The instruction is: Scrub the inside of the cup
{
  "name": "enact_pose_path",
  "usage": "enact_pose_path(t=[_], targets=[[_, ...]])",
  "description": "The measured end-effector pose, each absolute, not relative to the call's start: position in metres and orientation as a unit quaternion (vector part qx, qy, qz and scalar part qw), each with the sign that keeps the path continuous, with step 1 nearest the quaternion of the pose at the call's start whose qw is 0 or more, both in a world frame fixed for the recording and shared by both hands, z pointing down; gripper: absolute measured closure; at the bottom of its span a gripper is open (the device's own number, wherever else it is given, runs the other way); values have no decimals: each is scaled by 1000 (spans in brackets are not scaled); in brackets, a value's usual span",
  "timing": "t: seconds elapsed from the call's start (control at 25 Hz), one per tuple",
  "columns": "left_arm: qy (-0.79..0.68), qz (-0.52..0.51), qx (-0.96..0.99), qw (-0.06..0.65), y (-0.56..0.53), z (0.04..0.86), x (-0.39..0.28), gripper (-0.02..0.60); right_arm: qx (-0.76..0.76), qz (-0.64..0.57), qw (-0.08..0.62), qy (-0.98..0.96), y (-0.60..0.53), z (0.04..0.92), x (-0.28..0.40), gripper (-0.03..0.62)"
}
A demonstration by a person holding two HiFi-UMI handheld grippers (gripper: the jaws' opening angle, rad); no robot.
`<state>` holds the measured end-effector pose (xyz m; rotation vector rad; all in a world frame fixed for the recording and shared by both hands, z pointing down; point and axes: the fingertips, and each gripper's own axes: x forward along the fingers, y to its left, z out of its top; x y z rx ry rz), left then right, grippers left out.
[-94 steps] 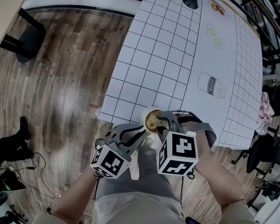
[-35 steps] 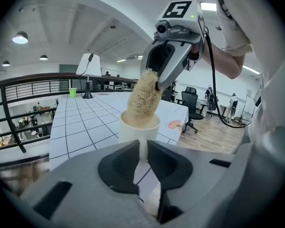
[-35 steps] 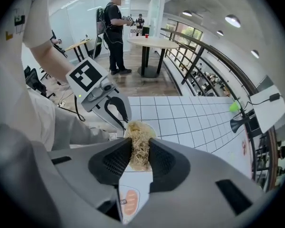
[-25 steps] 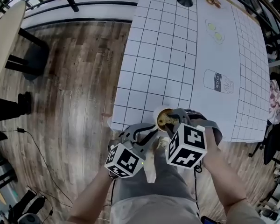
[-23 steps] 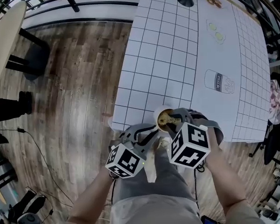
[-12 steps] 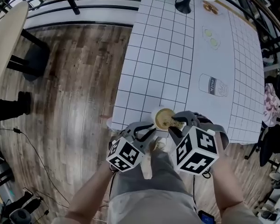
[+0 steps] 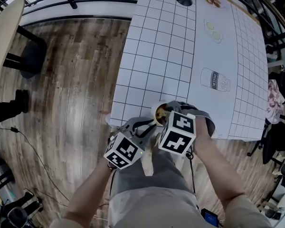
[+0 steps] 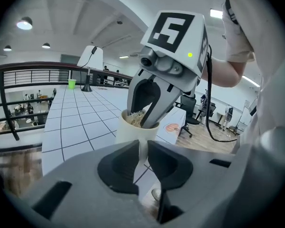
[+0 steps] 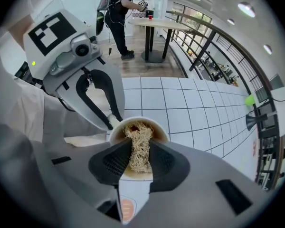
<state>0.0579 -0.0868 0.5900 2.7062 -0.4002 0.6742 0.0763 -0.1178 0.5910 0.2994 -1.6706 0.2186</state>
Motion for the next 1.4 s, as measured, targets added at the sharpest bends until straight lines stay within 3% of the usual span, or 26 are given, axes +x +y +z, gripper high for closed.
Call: enact_pose_path(t=[1.16, 1.4], targets=[[-151, 263, 918, 255, -95, 578, 64, 511, 299, 97, 543, -779, -119, 480, 108, 488], [-189, 231, 919, 256, -107, 534, 50, 522, 363, 103, 439, -815, -129, 430, 117, 487]])
